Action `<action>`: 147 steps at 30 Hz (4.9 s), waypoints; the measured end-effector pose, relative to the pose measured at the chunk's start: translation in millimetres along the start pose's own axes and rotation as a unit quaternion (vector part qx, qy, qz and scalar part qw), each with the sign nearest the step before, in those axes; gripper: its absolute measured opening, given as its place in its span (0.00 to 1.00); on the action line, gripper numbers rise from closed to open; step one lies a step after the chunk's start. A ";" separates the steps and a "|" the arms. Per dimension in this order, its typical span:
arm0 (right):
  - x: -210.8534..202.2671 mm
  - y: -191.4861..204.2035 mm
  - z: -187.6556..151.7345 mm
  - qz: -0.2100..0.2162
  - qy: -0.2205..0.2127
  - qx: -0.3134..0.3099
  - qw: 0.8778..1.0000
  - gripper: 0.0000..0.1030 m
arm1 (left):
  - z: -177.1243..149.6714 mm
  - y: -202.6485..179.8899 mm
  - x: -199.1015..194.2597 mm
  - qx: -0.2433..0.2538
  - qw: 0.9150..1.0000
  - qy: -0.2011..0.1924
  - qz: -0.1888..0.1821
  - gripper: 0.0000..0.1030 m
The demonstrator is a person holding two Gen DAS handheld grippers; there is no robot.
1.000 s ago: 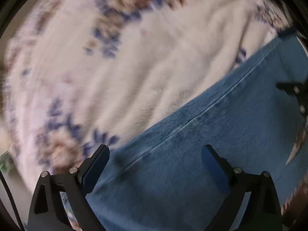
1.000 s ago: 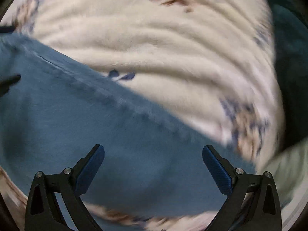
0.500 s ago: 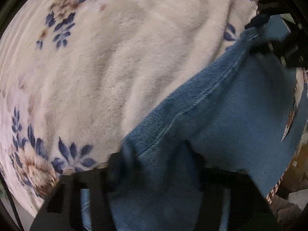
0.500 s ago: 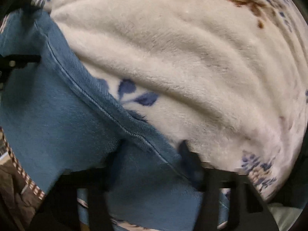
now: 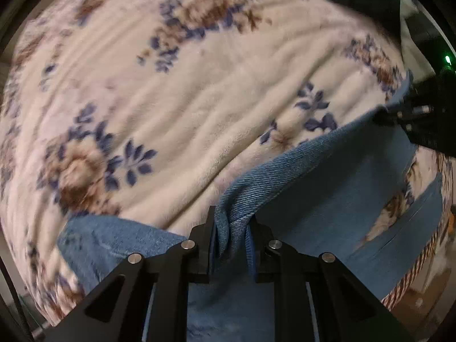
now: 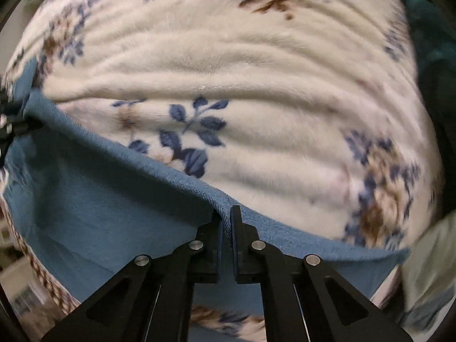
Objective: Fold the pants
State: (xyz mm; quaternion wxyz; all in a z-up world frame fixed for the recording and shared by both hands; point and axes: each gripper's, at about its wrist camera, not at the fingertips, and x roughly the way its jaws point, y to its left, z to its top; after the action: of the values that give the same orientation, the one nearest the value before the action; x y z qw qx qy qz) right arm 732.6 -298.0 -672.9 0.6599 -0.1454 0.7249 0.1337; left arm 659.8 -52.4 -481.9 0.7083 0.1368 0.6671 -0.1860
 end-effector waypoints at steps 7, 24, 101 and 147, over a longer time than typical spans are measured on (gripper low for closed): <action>-63.0 10.9 -77.0 0.004 -0.047 0.103 0.994 0.04 | -64.4 -48.7 -9.7 -0.069 0.997 -0.016 0.008 0.13; -8.1 101.9 -324.6 0.075 0.061 0.228 0.969 0.05 | -256.3 -125.3 109.3 -0.227 0.968 0.103 -0.017 0.13; -24.3 -3.1 -450.9 0.144 -0.084 0.583 0.795 0.52 | -281.4 -21.2 22.4 -0.337 0.934 -0.028 0.113 0.98; 34.7 130.3 -400.5 0.205 -0.061 0.646 0.733 0.17 | -328.9 135.4 86.7 -0.367 0.930 -0.007 0.027 0.62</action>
State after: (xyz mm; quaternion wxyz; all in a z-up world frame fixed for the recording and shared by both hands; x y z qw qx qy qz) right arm 311.5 -333.6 -669.9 0.5944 0.4766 0.6068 -0.2265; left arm 429.6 206.9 -599.4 0.7185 -0.1162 0.6798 0.0897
